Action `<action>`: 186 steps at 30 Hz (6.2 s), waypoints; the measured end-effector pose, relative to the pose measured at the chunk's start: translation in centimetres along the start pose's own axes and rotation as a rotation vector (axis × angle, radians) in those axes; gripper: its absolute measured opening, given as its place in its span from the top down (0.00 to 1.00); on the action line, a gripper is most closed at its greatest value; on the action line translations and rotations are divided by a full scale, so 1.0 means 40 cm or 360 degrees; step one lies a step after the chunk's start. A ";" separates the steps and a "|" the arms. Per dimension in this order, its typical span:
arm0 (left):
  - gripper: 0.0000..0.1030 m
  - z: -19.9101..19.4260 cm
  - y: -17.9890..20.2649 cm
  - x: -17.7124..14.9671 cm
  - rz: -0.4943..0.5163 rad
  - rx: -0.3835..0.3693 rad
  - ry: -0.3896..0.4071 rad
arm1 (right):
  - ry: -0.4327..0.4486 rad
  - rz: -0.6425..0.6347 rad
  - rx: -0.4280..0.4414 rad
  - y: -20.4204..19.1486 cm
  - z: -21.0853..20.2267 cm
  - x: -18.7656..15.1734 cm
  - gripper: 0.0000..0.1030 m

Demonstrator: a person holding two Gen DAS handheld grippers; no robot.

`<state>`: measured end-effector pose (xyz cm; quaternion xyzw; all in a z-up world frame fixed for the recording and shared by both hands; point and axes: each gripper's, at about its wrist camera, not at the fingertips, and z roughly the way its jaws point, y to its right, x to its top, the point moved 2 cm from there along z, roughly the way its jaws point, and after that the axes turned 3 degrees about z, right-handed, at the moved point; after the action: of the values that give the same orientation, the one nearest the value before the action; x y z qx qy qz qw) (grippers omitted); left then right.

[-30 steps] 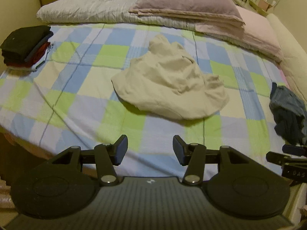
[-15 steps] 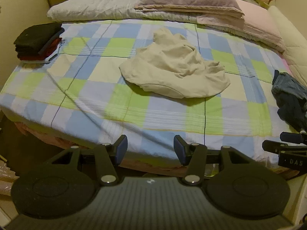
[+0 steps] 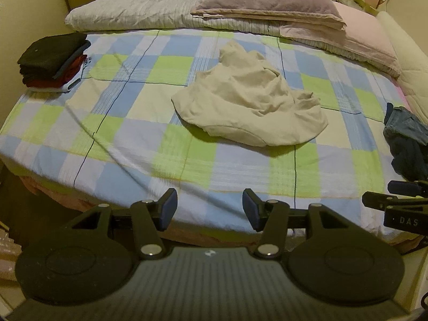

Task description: Fold clothes

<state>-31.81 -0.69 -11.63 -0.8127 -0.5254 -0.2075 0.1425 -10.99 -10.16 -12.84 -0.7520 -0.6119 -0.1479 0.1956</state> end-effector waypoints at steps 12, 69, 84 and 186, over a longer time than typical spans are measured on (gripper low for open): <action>0.51 0.129 -0.143 0.135 0.0114 -0.0119 -0.0030 | -0.0003 0.0194 -0.0098 -0.068 0.110 0.114 0.40; 0.51 0.969 -0.196 0.123 0.1899 0.0166 0.0564 | 0.0109 -0.0777 -0.0591 0.148 0.781 0.032 0.40; 0.97 1.045 -0.220 0.202 0.2236 -0.0011 0.0809 | 0.0444 -0.1353 -0.0759 0.140 0.893 0.077 1.00; 0.99 0.746 -0.512 0.056 0.0113 0.0170 -0.0043 | -0.0005 0.1289 -0.0538 0.509 0.542 0.011 0.44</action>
<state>-44.12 22.84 -36.33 -0.8247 -0.5086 -0.1630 0.1860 8.66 -3.05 -34.00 -0.9528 -0.2352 -0.1562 0.1112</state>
